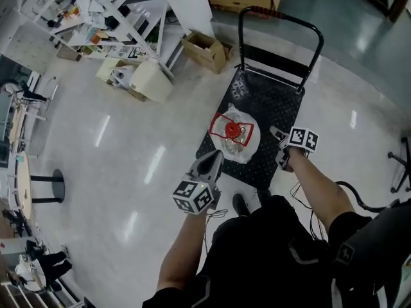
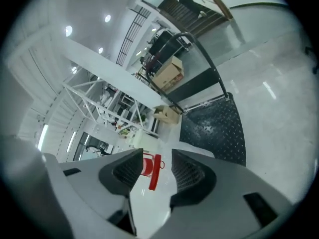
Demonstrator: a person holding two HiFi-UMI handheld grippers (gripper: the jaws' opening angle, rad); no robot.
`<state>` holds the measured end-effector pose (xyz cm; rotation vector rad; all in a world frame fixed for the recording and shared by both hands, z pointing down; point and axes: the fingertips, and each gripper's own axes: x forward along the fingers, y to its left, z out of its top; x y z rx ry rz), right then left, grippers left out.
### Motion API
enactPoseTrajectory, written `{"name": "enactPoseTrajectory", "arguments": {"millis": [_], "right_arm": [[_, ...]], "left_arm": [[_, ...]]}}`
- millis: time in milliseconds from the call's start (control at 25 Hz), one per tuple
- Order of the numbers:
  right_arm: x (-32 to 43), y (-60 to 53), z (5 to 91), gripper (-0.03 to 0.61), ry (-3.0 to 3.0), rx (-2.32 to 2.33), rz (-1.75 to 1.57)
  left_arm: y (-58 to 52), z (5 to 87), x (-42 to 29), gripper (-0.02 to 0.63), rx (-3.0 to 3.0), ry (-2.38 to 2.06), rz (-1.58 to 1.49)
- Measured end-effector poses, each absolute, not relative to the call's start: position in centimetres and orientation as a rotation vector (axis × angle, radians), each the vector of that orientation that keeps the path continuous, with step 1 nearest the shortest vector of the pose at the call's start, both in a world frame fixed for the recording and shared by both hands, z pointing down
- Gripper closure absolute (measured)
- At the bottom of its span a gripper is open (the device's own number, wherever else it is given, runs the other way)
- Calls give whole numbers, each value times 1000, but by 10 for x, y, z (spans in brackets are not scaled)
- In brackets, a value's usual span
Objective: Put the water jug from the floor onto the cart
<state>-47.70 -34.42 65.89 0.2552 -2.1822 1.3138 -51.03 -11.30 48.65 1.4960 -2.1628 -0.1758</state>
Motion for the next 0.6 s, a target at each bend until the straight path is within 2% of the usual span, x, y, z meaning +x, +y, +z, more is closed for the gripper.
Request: {"name": "enactPoseTrajectory", "arguments": {"millis": [200,360,480,600], "right_arm": [[-453,-350,557,403,-2435,262,1359],[-412,-351,479,410,-2631,294,1181],[-371,-355,434,520,-2734,380,1016],[-329,-361,405,557,-2780,473,837]], "left_arm": [[-123,454,-509,617,1652,-2153,-178],[-147,430,-490,617,1806,-2098,-151],[-171,400,-461,617,1994,-2048,-79],[-191,381,-437,617,2107,-1982,-84]]}}
